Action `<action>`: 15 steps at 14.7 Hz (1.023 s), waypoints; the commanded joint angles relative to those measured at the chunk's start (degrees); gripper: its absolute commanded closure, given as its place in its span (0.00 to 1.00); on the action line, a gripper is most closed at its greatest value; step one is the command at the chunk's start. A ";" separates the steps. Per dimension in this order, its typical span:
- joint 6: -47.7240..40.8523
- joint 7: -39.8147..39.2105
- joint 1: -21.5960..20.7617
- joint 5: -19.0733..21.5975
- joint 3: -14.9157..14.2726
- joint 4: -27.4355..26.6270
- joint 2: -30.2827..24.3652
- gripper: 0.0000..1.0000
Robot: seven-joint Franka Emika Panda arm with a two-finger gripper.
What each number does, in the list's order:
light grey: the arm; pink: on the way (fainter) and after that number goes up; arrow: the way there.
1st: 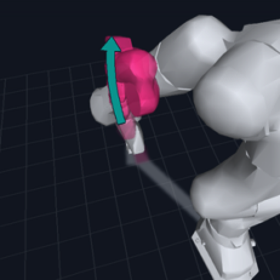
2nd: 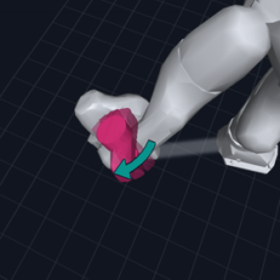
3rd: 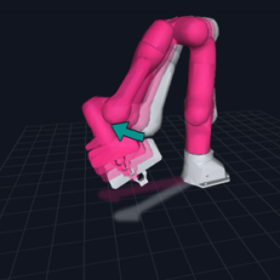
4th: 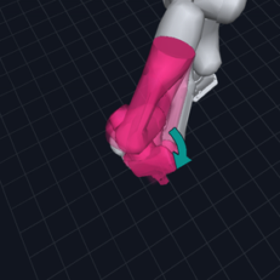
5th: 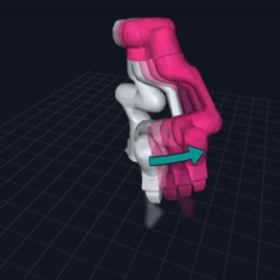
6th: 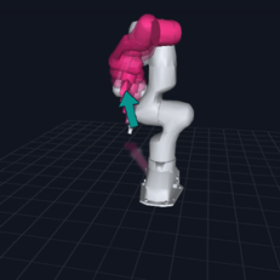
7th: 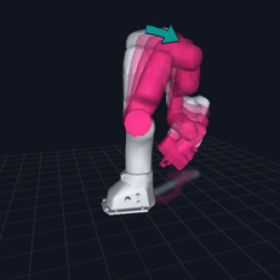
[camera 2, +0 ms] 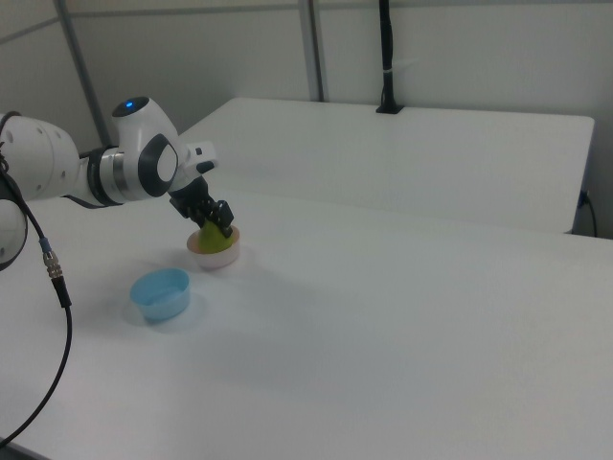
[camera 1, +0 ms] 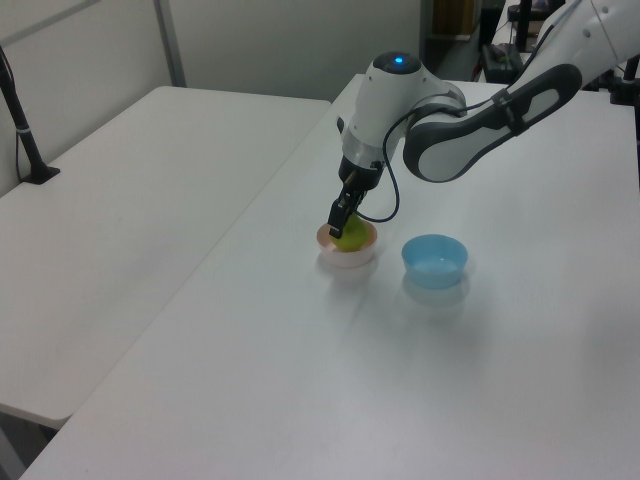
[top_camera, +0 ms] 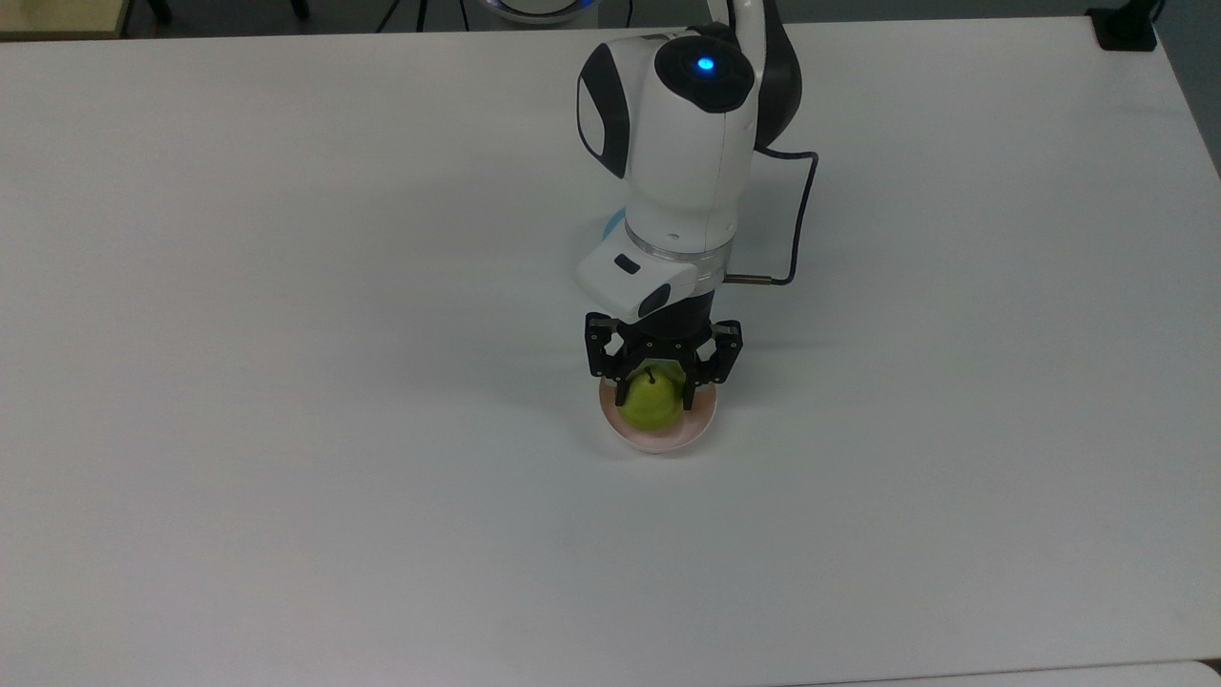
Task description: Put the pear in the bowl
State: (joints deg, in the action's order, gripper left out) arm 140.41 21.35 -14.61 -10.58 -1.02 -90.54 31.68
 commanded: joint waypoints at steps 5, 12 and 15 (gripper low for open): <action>0.66 1.32 -0.85 -1.46 -0.65 -0.51 -1.26 0.00; -18.47 -5.95 1.78 1.43 -0.56 -0.42 -12.76 0.00; -27.52 -12.63 3.71 6.53 -0.91 -0.42 -17.95 0.00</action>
State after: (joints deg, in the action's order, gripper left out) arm 120.94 15.66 -12.62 -8.42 -1.57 -89.06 20.03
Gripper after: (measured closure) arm 0.000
